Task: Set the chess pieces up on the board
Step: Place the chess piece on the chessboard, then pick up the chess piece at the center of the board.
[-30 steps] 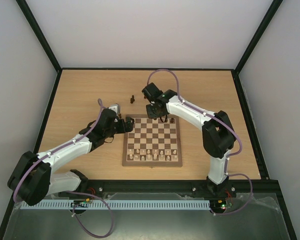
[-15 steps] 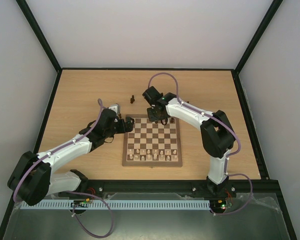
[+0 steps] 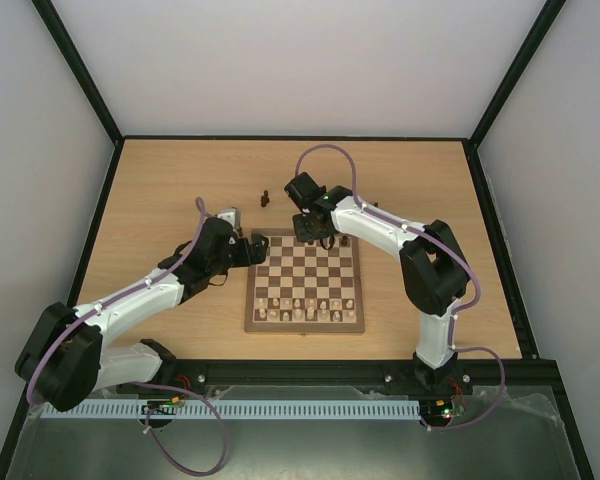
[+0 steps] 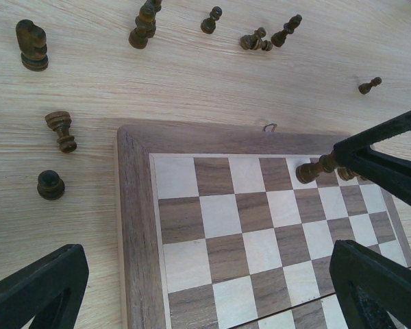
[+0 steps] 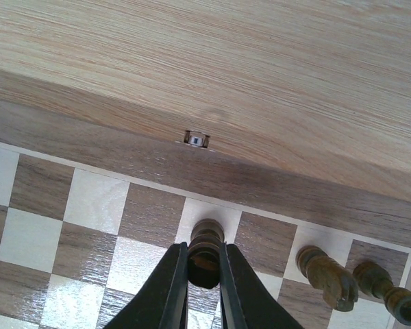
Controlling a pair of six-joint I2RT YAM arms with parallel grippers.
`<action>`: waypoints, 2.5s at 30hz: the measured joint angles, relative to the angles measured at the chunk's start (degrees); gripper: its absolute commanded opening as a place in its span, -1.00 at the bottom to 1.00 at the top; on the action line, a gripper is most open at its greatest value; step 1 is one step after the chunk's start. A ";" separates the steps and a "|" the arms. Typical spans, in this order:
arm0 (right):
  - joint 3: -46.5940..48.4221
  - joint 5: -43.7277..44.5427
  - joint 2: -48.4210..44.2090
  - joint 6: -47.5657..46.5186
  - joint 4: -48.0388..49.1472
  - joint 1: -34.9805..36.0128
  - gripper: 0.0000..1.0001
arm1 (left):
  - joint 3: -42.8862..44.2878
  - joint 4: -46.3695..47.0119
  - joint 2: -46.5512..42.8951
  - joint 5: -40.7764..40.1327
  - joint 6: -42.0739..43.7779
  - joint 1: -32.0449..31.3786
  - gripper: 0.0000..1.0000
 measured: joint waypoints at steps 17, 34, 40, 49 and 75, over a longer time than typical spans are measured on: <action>0.02 -0.20 0.74 0.15 0.55 0.00 0.14 | 0.00 0.00 0.00 0.02 0.00 0.00 0.99; 24.39 -0.81 6.69 -1.73 -2.34 -14.80 0.60 | 0.00 0.00 -0.35 -0.02 0.00 0.00 0.99; 33.33 -2.10 18.21 -2.01 -4.02 -15.67 0.45 | 0.00 -0.02 -0.46 -0.04 0.00 0.00 0.99; 36.24 -3.32 26.25 -2.38 -5.42 -15.67 0.09 | 0.00 -0.02 -0.55 -0.24 0.00 0.00 0.99; 37.29 -3.15 28.61 -2.27 -5.09 -15.67 0.38 | -3.74 -2.36 -12.22 -8.96 -2.38 4.50 0.99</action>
